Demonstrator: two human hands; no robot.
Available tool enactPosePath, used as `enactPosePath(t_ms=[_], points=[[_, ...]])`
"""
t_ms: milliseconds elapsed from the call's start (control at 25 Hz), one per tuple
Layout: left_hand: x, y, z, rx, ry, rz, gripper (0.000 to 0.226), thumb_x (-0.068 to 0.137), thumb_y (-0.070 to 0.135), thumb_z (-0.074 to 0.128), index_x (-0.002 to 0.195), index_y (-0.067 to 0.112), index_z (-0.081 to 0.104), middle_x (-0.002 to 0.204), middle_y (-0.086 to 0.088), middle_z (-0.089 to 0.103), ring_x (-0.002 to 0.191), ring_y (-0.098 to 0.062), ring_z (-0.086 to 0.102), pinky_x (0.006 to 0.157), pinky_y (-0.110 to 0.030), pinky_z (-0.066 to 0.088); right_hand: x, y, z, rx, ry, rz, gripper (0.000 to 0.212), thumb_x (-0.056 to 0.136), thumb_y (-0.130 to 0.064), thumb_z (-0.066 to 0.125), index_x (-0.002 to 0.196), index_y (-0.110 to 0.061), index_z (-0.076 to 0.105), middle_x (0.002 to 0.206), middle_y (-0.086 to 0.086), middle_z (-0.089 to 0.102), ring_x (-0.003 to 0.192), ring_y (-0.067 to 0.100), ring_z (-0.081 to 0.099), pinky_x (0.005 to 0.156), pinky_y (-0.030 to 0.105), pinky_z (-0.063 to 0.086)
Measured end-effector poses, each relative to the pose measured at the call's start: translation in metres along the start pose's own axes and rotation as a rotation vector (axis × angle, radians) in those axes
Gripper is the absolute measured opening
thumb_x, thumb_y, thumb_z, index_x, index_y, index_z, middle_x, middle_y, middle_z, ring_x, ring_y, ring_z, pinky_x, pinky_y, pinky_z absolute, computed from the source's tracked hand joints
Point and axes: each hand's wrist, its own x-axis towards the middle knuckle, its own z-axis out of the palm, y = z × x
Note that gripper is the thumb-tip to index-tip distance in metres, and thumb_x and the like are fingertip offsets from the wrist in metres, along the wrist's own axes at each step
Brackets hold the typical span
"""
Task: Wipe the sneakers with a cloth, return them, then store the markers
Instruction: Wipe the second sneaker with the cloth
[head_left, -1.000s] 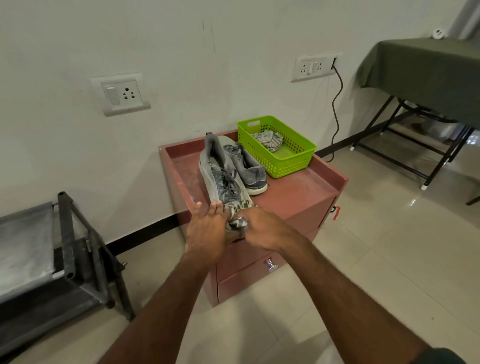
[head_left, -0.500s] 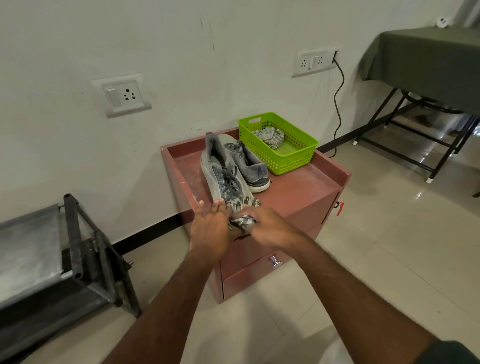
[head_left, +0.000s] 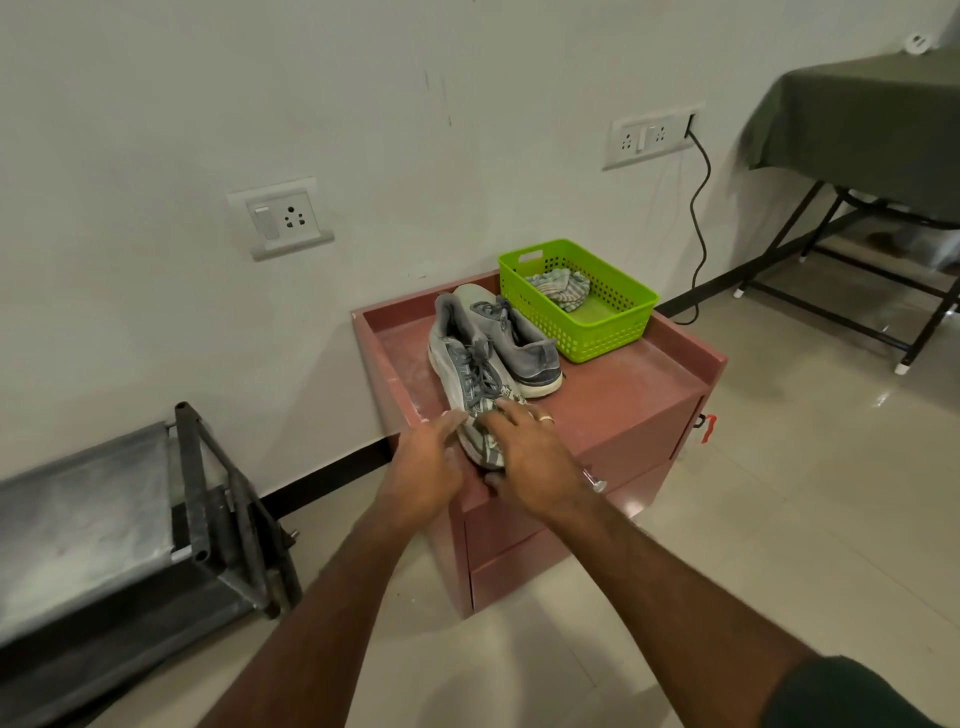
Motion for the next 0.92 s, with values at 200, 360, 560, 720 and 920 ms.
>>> enactPosePath(t_ms=[200,360,560,720,920], points=[[0.000,-0.003,0.004,-0.128,0.040,-0.066,0.041,0.090,0.009,0.060,0.128,0.025,0.064,0.102,0.018,0.070,0.090,0.008,0.063,0.089,-0.019,0.052,-0.001,-0.003,-0.005,0.264,0.270,0.069,0.049,0.072,-0.018,0.080,0.120,-0.018,0.067,0.118,-0.003,0.069,0.109,0.018,0.063,0.094,0.024,0.044],[-0.001,-0.008,0.005,-0.149,-0.027,-0.087,0.075,0.089,0.054,0.052,0.156,0.037,0.023,0.154,0.009,0.043,0.142,-0.007,0.037,0.120,-0.041,0.028,-0.012,-0.029,-0.012,0.898,0.244,0.373,0.032,0.077,-0.018,0.083,0.104,-0.029,0.069,0.089,-0.017,0.075,0.080,-0.002,0.068,0.074,0.019,0.053],[-0.013,-0.012,-0.007,0.210,-0.007,-0.009,0.114,0.073,0.076,0.063,0.160,0.028,0.007,0.164,0.015,0.000,0.150,0.000,-0.002,0.122,-0.042,-0.010,-0.015,-0.012,-0.029,1.014,-0.058,0.311,0.058,0.069,0.004,0.079,0.116,-0.028,0.068,0.109,-0.003,0.076,0.097,0.013,0.071,0.092,0.042,0.058],[-0.009,-0.005,0.003,0.314,0.091,0.010,0.130,0.058,0.086,0.065,0.158,0.019,0.015,0.167,0.005,0.008,0.153,-0.007,0.003,0.123,-0.042,-0.006,-0.017,0.005,-0.034,0.995,-0.197,0.532,0.047,0.086,0.001,0.057,0.120,-0.028,0.069,0.106,0.005,0.077,0.091,0.022,0.073,0.085,0.044,0.060],[-0.005,-0.003,0.018,0.432,0.142,0.150,0.123,0.062,0.080,0.066,0.155,0.011,0.025,0.164,-0.004,0.022,0.152,-0.016,0.017,0.125,-0.037,-0.001,0.001,0.004,-0.045,0.410,0.445,0.258,0.064,0.087,0.009,0.052,0.146,-0.017,0.052,0.139,0.001,0.059,0.134,0.016,0.050,0.110,0.022,0.037]])
